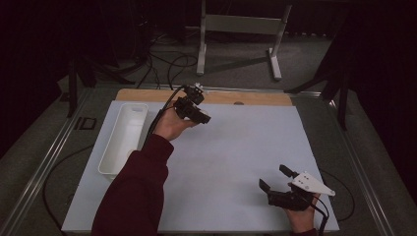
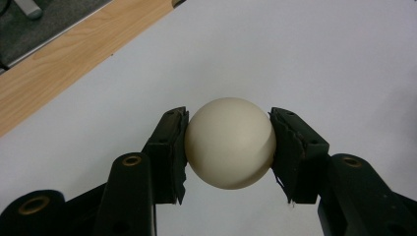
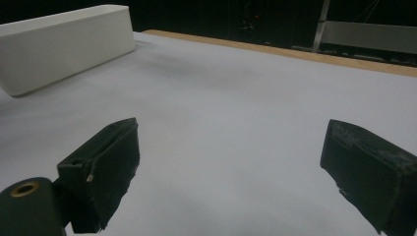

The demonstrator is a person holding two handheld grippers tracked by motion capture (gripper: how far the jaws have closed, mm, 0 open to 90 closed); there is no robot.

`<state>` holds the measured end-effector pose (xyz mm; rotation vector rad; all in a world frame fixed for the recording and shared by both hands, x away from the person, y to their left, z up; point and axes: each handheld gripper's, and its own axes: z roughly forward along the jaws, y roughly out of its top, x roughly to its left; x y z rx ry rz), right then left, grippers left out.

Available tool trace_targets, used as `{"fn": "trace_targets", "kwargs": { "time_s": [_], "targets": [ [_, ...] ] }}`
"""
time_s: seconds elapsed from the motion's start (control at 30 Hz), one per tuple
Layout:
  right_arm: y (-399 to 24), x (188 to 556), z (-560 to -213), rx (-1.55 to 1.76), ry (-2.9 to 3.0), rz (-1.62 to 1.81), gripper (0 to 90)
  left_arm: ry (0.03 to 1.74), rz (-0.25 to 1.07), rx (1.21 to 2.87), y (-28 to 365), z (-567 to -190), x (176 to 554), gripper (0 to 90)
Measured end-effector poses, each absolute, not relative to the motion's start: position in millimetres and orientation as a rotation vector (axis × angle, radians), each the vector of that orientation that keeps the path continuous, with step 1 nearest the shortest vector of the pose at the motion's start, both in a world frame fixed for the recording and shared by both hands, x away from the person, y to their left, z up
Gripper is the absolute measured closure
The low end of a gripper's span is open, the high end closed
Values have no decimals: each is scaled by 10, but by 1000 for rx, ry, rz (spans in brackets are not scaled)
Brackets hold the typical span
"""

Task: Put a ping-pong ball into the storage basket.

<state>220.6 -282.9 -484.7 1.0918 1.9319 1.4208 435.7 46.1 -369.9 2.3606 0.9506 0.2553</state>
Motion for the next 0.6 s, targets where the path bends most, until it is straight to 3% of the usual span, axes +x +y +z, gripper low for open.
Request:
{"fn": "trace_targets", "kwargs": {
  "time_s": [0.6],
  "targets": [
    [-2825,2203,-4846,1092,1933,1420,75,914,259,2367,551,-3616,4299,512]
  ]
}}
